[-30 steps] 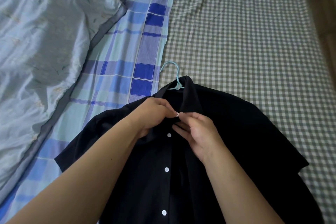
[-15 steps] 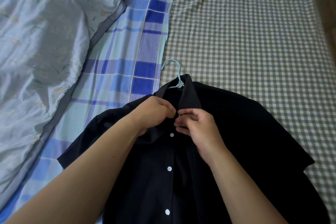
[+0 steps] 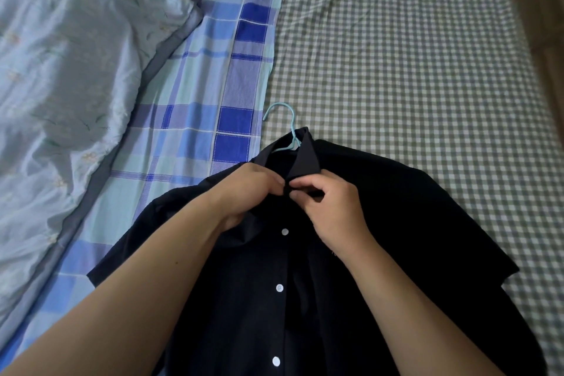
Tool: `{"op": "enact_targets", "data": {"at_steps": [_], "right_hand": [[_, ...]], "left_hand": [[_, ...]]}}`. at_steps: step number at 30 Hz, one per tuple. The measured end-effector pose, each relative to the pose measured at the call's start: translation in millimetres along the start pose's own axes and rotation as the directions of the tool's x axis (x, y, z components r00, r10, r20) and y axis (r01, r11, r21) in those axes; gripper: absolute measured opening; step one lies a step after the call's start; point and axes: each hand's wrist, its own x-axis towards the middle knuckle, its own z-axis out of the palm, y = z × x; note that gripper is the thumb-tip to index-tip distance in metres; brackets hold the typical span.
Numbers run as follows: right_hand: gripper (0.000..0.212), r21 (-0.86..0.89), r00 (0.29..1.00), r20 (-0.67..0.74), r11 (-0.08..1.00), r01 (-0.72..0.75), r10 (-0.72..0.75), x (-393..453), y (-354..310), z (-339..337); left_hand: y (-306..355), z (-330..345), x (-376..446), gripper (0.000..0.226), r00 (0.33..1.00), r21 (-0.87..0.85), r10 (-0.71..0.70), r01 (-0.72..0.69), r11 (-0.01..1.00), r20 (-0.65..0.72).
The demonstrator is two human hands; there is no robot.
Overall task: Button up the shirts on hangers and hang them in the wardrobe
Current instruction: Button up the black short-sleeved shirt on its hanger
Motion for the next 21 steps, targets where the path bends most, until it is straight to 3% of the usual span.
{"op": "enact_targets", "data": {"at_steps": [6,9,12,14,17,21], "right_hand": [[0.023,-0.037,0.997,-0.076,0.999,-0.032,0.029,-3.5,-4.1,8.3],[0.022,-0.037,0.993,-0.112,0.998,-0.046,0.042,-5.2,-1.4,11.4],[0.02,-0.117,0.992,-0.116,0.993,0.025,-0.039,-5.8,1.8,13.7],[0.023,-0.118,0.994,-0.095,0.992,0.044,-0.056,-7.3,1.9,14.6],[0.024,-0.023,0.994,-0.111,1.0,0.02,-0.022,-7.8,2.9,10.2],[0.022,0.052,0.991,-0.132,0.999,-0.011,0.018,-8.9,3.3,2.4]], "left_hand": [[0.8,7.6,-6.3,0.02,0.999,-0.047,0.042,-0.043,0.998,-0.016],[0.8,7.2,-8.6,0.024,0.995,0.148,0.098,-0.102,0.984,0.029],[1.1,6.7,-10.7,0.021,0.982,0.336,0.19,-0.185,0.923,0.017],[0.5,4.3,-10.4,0.023,0.976,0.369,0.219,-0.201,0.908,-0.008],[0.5,0.9,-9.3,0.026,0.983,0.284,0.183,-0.183,0.941,0.027],[-0.7,2.8,-9.0,0.019,0.992,-0.088,0.074,-0.065,0.994,0.099]]}}
